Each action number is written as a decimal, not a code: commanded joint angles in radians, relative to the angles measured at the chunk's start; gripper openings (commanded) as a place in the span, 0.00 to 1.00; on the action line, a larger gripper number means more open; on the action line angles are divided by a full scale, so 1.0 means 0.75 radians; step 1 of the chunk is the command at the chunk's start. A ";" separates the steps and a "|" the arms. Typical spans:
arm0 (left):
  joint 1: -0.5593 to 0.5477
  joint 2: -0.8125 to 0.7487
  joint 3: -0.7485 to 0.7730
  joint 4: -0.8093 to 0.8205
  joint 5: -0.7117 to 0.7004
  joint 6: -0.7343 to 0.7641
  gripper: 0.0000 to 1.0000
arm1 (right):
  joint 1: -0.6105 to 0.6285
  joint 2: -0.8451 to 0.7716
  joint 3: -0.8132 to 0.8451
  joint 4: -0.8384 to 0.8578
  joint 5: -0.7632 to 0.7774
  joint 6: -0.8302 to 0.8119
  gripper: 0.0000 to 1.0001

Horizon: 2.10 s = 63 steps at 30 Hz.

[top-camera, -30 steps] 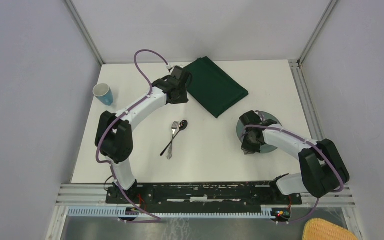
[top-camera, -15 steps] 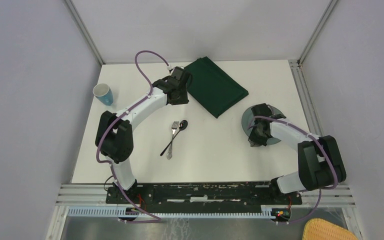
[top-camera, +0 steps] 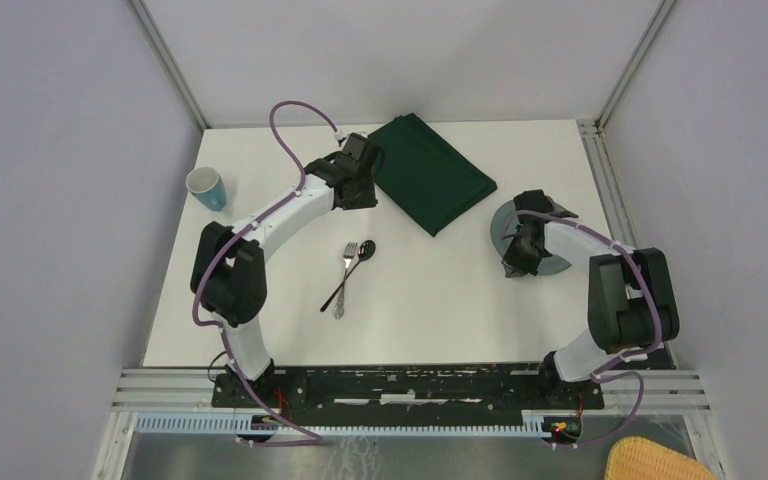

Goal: Set the dinner table for one person
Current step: Move the plate to the center of the board.

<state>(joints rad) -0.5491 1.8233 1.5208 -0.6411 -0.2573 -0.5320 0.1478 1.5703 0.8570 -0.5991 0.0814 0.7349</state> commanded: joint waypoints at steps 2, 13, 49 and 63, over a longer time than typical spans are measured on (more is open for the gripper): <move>0.007 0.009 0.053 0.020 -0.006 0.071 0.37 | -0.082 0.066 0.060 0.094 0.069 -0.027 0.00; 0.010 0.017 0.053 0.018 -0.009 0.073 0.37 | -0.285 0.121 0.142 0.090 0.031 -0.072 0.00; 0.020 -0.029 0.030 -0.006 -0.132 0.041 0.41 | -0.330 -0.145 0.166 0.027 -0.134 -0.127 0.32; 0.018 -0.342 -0.353 0.088 -0.035 -0.053 0.13 | 0.022 -0.269 0.231 -0.032 -0.188 -0.160 0.57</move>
<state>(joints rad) -0.5400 1.6871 1.3590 -0.6472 -0.3195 -0.5243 0.0860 1.3788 0.9771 -0.6102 -0.0532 0.6346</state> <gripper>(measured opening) 0.065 0.532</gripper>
